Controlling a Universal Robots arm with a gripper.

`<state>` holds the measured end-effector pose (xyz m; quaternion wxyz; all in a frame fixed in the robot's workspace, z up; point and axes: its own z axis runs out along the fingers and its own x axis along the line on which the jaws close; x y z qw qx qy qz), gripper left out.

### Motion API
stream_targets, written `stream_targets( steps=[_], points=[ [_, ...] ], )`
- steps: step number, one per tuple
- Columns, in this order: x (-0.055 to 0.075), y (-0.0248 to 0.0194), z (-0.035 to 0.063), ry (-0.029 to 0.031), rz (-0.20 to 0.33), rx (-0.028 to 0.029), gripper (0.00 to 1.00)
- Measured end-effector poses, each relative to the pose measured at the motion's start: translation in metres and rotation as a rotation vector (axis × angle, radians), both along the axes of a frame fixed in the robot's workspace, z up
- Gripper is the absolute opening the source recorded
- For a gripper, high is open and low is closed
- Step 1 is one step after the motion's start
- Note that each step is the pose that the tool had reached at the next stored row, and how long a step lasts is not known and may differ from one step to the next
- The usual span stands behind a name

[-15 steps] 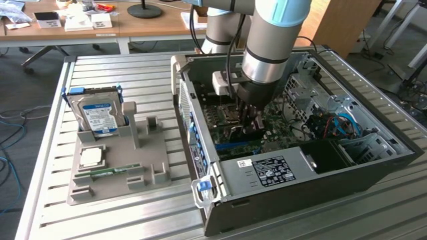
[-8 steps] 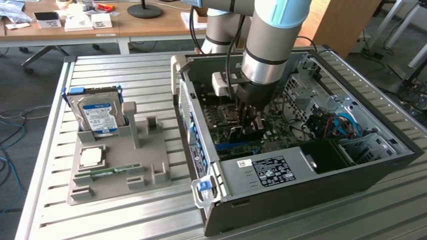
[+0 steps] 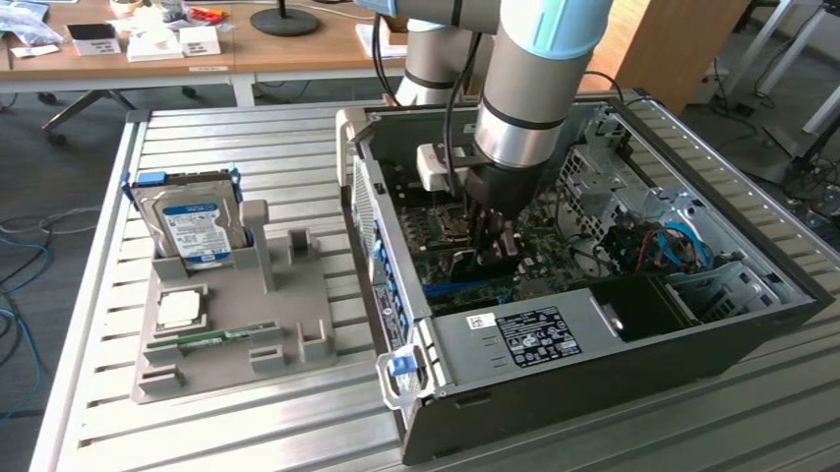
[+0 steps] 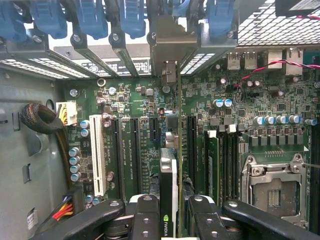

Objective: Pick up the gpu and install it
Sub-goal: 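Insert the gpu into the slot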

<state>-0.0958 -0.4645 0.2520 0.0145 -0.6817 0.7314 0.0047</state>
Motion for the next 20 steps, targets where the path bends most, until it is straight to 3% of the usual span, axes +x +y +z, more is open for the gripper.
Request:
stream_targets(
  steps=[7,20],
  points=[
    [-0.0004,-0.0001,-0.002,0.0003,0.0,-0.0005,0.27],
    [-0.0023,0.0,-0.0044,0.0002,0.0,0.0047,0.27]
  ],
)
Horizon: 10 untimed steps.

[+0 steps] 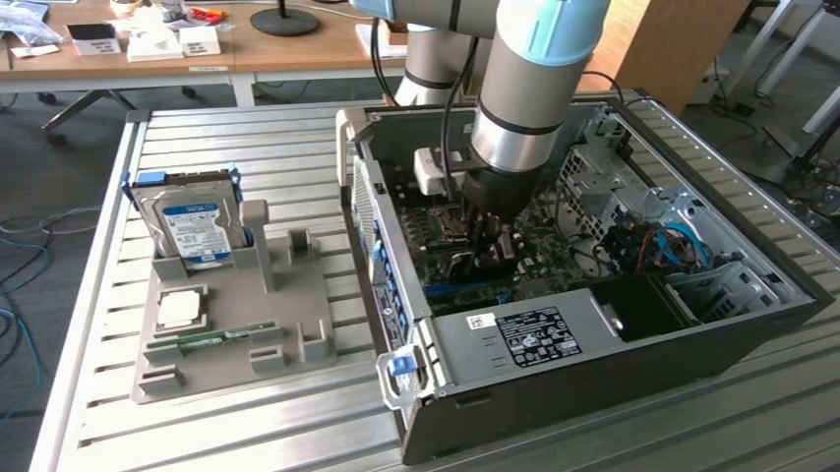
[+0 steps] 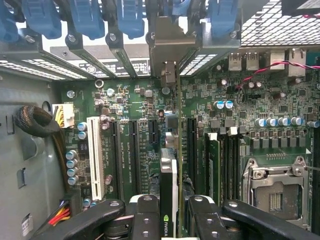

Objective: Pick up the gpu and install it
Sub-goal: 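Insert the gpu into the slot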

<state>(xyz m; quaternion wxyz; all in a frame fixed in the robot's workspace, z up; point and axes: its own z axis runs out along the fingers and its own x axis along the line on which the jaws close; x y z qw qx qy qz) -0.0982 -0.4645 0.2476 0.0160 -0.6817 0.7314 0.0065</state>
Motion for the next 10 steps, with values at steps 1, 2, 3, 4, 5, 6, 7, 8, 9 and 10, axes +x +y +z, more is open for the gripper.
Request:
stream_targets(
  steps=[1,2,3,4,5,6,7,8,9,10],
  points=[
    [-0.0001,0.0,0.0,0.0,0.0,0.0015,0.27],
    [-0.0002,0.0001,-0.0001,-0.0001,0.0,0.0032,0.27],
    [-0.0003,0.0001,-0.0001,-0.0001,0.0,0.0046,0.27],
    [-0.0004,0.0001,-0.0002,-0.0002,0.0,0.0048,0.27],
    [-0.0006,0.0001,-0.0005,-0.0002,0.0,0.005,0.27],
    [-0.0008,0.0001,-0.001,-0.0002,0.0,0.005,0.27],
    [-0.001,0.0001,-0.0015,-0.0002,0.0,0.0049,0.27],
    [-0.0013,0.0,-0.0019,0.0001,0.0,0.0045,0.27],
    [-0.0015,0.0,-0.0021,0.0002,0.0,0.0042,0.27],
    [-0.0016,0.0,-0.0021,0.0003,0.0,0.0044,0.27]
  ],
)
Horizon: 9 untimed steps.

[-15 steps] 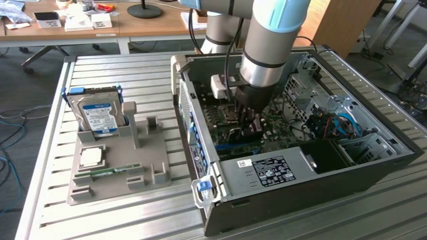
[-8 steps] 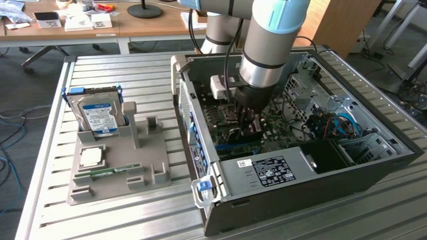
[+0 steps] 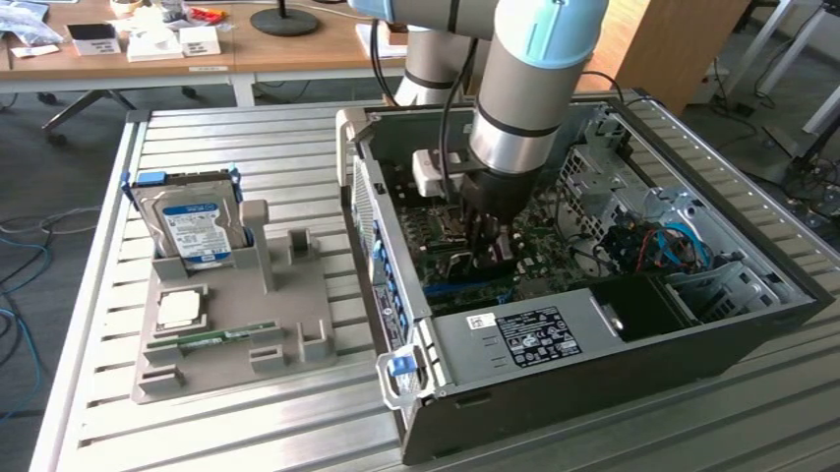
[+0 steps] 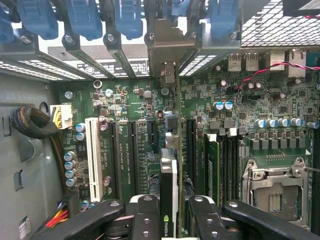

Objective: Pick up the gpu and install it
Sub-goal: 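Insert the gpu into the slot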

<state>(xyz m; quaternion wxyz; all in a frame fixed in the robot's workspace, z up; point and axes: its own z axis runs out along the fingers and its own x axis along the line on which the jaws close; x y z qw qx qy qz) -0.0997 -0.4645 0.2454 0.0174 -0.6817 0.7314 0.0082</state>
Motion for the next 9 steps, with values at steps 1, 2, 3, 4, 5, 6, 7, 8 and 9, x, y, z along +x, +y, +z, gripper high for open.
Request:
stream_targets(
  steps=[1,2,3,4,5,6,7,8,9],
  points=[
    [0.0,0.0,-0.0001,-0.0001,0.0,0.0005,0.27],
    [-0.0001,0.0001,-0.0004,-0.0003,0.0,0.0013,0.27],
    [-0.0001,0.0001,-0.0008,-0.0007,0.0,0.0018,0.27],
    [-0.0002,0.0001,-0.0011,-0.0007,0.0,0.0017,0.27],
    [-0.0003,0.0001,-0.0014,-0.0005,0.0,0.0015,0.27],
    [-0.0003,0.0001,-0.0014,-0.0004,0.0,0.0012,0.27],
    [-0.0004,0.0001,-0.0014,-0.0003,0.0,0.001,0.27],
    [-0.0004,0.0001,-0.0018,-0.0004,0.0,0.0011,0.27],
    [-0.0006,0.0001,-0.0022,-0.0005,0.0,0.0012,0.27]
  ],
)
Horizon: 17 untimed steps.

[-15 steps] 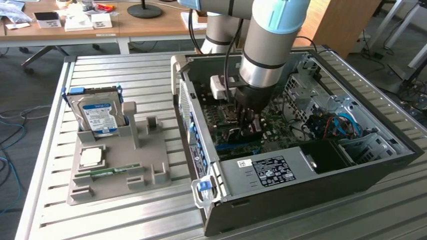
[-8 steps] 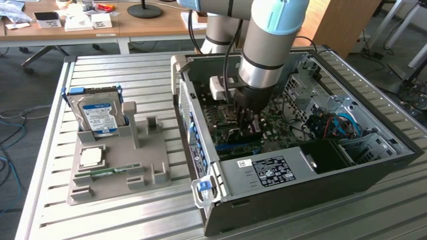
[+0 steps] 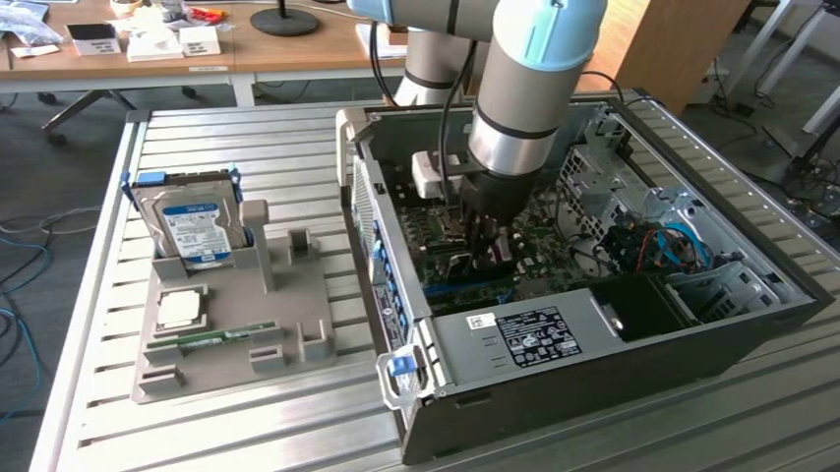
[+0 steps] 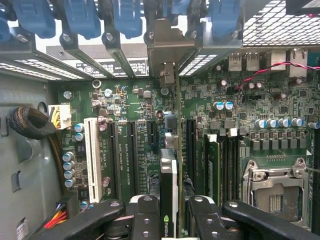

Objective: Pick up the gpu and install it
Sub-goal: 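Insert the gpu into the slot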

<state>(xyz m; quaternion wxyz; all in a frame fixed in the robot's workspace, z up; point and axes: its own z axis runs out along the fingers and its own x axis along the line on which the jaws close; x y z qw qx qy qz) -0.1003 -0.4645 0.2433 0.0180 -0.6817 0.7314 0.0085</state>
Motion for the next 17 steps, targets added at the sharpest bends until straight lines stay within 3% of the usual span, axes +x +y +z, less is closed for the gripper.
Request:
stream_targets(
  steps=[17],
  points=[
    [-0.001,0.0,-0.0016,0.0002,0.0,0.0001,0.27]
  ],
)
